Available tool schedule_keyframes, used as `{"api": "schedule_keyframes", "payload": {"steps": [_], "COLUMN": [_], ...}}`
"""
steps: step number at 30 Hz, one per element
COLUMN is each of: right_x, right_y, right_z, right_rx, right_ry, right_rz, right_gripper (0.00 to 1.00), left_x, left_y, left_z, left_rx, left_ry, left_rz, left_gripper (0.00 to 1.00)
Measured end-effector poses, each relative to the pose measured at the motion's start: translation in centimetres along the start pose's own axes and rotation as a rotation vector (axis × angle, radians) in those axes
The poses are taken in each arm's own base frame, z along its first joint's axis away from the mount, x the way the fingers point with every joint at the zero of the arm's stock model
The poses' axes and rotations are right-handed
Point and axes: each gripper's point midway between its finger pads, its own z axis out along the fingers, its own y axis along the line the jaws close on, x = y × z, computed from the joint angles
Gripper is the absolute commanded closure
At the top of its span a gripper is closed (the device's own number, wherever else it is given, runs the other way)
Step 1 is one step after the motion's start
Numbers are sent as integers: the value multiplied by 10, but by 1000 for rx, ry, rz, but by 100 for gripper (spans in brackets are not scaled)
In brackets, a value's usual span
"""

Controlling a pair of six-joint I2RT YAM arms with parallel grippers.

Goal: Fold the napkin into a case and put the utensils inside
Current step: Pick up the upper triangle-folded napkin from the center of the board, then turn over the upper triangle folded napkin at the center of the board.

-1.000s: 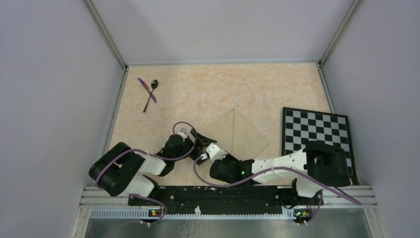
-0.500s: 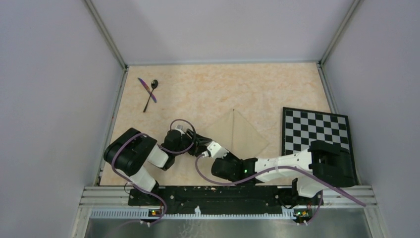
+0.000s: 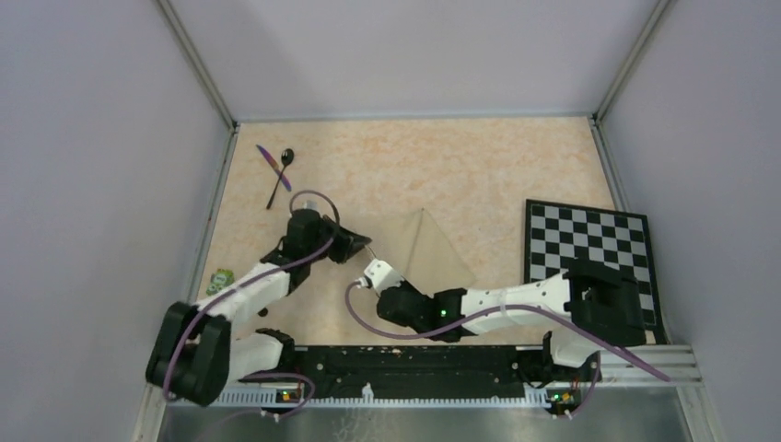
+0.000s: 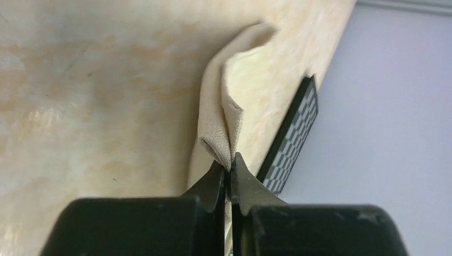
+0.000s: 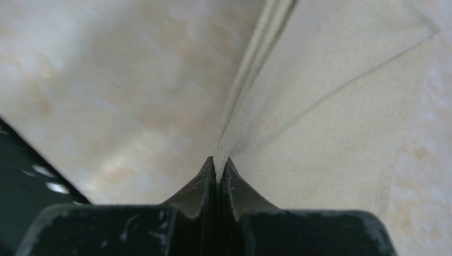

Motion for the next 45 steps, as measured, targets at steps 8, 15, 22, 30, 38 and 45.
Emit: {"api": "schedule_keyframes", "payload": {"steps": [8, 15, 22, 30, 38, 45], "right_x": [-171, -244, -135, -36, 5, 57], "right_y": [102, 118, 70, 30, -5, -45], "right_z": [-25, -73, 5, 29, 17, -7], "right_rx": [-426, -899, -865, -725, -579, -305], "right_ry": [-308, -538, -319, -155, -78, 80], "right_rz": [270, 606, 858, 954, 933, 883], "right_gripper": [100, 100, 100, 100, 66, 44], "left_x": [-62, -99, -90, -36, -3, 0], "left_y": [-91, -106, -24, 3, -18, -90], "left_z": [-143, -212, -78, 22, 86, 140], "left_rx": [-178, -431, -733, -759, -620, -430], "left_ry": [-334, -486, -145, 27, 39, -22], "left_rz": [225, 467, 618, 799, 852, 910], "left_gripper": [100, 100, 100, 100, 80, 10]}}
